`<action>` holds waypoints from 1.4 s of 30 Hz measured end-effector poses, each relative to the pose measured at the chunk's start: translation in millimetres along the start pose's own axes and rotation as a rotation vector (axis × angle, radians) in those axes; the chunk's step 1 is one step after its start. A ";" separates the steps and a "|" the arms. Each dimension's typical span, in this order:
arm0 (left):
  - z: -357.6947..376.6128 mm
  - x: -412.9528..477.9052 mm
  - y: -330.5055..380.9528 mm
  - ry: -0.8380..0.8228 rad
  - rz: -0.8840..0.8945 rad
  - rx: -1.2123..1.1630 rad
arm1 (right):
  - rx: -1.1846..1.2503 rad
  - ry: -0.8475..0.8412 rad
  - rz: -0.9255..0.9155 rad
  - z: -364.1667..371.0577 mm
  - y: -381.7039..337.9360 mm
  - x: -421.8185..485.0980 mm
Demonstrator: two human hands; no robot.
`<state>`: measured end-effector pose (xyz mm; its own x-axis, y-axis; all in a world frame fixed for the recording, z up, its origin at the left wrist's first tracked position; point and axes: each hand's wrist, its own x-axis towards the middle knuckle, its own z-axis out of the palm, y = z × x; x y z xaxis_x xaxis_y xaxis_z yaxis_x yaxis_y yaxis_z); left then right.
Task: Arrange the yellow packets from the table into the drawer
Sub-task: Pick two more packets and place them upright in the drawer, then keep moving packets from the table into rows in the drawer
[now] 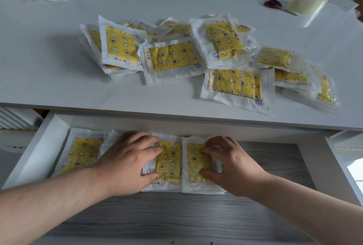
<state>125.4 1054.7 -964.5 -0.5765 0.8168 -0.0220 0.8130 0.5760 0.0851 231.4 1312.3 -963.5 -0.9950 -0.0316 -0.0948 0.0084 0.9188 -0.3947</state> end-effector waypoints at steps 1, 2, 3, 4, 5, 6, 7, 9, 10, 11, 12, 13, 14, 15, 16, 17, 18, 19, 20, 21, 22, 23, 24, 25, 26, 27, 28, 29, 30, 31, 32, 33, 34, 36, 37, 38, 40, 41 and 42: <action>-0.5 0.5 0.2 0.002 -0.002 0.001 | -0.001 0.004 0.002 -0.2 -0.5 0.5; -0.5 1.0 0.1 0.008 0.000 0.005 | -0.002 0.007 0.002 -0.2 -0.9 1.0; 0.5 0.9 -0.5 0.011 0.007 0.006 | -0.002 0.003 0.004 0.3 -0.6 1.2; 0.7 0.3 -1.0 0.007 0.011 0.007 | -0.001 -0.007 0.008 0.6 -0.7 1.3; 0.0 0.3 -1.6 -0.007 0.012 0.008 | 0.000 -0.021 0.014 0.6 -1.0 1.5; -0.7 0.3 -3.3 -0.035 0.006 0.018 | -0.003 -0.035 0.020 0.5 -0.9 2.2; -3.2 0.7 -3.6 -0.064 0.005 0.036 | -0.011 -0.052 0.024 -0.8 -1.2 2.4; -16.5 -1.0 -1.0 -0.127 -0.001 0.039 | -0.032 -0.083 0.017 -10.3 -5.7 0.1; -28.6 -3.1 0.8 -0.142 0.000 0.007 | -0.043 -0.102 0.007 -20.0 -10.6 -2.8; -41.5 -5.3 2.1 -0.163 0.000 -0.041 | -0.048 -0.144 0.008 -32.7 -17.7 -6.1; -56.2 -8.4 4.7 -0.203 0.002 -0.085 | -0.041 -0.203 0.025 -46.9 -26.2 -9.4; -70.5 -9.5 8.2 -0.258 -0.016 -0.119 | -0.029 -0.263 0.048 -60.1 -34.2 -12.7; -86.1 -12.0 13.0 -0.272 -0.033 -0.159 | -0.021 -0.309 0.067 -75.5 -44.8 -18.4; -100.7 -14.7 18.2 -0.262 -0.054 -0.205 | -0.017 -0.337 0.078 -89.7 -55.7 -25.0; -115.3 -19.0 23.7 -0.238 -0.072 -0.248 | -0.010 -0.337 0.082 -103.7 -66.4 -32.2; -129.4 -22.4 29.3 -0.202 -0.087 -0.292 | 0.008 -0.321 0.079 -116.9 -76.8 -39.2; -139.7 -25.7 33.4 -0.164 -0.103 -0.346 | 0.036 -0.298 0.074 -127.3 -86.1 -45.1; -150.6 -29.2 37.9 -0.114 -0.120 -0.406 | 0.066 -0.267 0.068 -137.7 -95.7 -51.3; -160.7 -32.8 41.5 -0.063 -0.144 -0.475 | 0.097 -0.240 0.063 -146.3 -103.4 -55.9; -168.5 -36.2 43.3 -0.007 -0.177 -0.551 | 0.127 -0.209 0.063 -153.1 -109.5 -59.0; -174.6 -39.5 44.2 0.060 -0.215 -0.635 | 0.157 -0.174 0.068 -158.0 -113.5 -61.2; -179.2 -42.2 44.6 0.128 -0.254 -0.719 | 0.196 -0.132 0.080 -161.0 -116.1 -62.4; -182.9 -45.2 44.9 0.188 -0.289 -0.780 | 0.249 -0.083 0.097 -162.9 -118.6 -64.0; -184.7 -47.7 44.5 0.233 -0.314 -0.804 | 0.316 -0.028 0.116 -163.2 -120.9 -65.8; -184.9 -50.4 43.6 0.259 -0.334 -0.802 | 0.387 0.030 0.134 -161.4 -123.0 -67.7; -184.1 -52.6 42.6 0.261 -0.351 -0.793 | 0.451 0.082 0.150 -158.2 -125.0 -70.2; -182.7 -54.4 41.6 0.252 -0.366 -0.784 | 0.491 0.121 0.163 -154.1 -126.3 -72.4; -179.8 -55.9 39.6 0.244 -0.377 -0.775 | 0.501 0.143 0.168 -149.9 -127.1 -74.0; -176.8 -57.2 37.3 0.245 -0.386 -0.770 | 0.489 0.147 0.166 -145.5 -126.7 -74.1; -173.0 -57.4 35.7 0.248 -0.395 -0.765 | 0.471 0.140 0.159 -140.2 -124.6 -73.1; -170.3 -58.1 34.8 0.255 -0.398 -0.760 | 0.456 0.129 0.150 -136.5 -122.9 -72.0; -168.8 -58.7 34.8 0.255 -0.396 -0.751 | 0.446 0.118 0.143 -134.1 -121.0 -70.2; -166.3 -56.4 35.0 0.245 -0.386 -0.745 | 0.437 0.103 0.141 -130.8 -116.4 -66.8; -162.7 -50.7 37.3 0.221 -0.359 -0.738 | 0.410 0.067 0.130 -126.7 -108.1 -59.0; -161.1 -47.7 38.0 0.203 -0.354 -0.747 | 0.404 0.053 0.131 -125.7 -104.0 -54.7; -160.5 -46.3 39.6 0.189 -0.352 -0.762 | 0.406 0.049 0.135 -125.5 -101.5 -52.0; -158.3 -40.5 38.7 0.158 -0.351 -0.786 | 0.427 0.051 0.155 -125.9 -96.0 -44.8; -157.7 -37.6 38.1 0.144 -0.353 -0.793 | 0.434 0.043 0.169 -126.6 -94.2 -42.2; -158.2 -34.6 37.7 0.128 -0.357 -0.798 | 0.438 0.031 0.182 -127.6 -93.8 -39.9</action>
<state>163.0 1043.3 -803.0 -0.8288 0.5549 -0.0725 0.3105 0.5637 0.7654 257.6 1277.6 -806.2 -0.9758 0.1328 -0.1737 0.2179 0.6557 -0.7229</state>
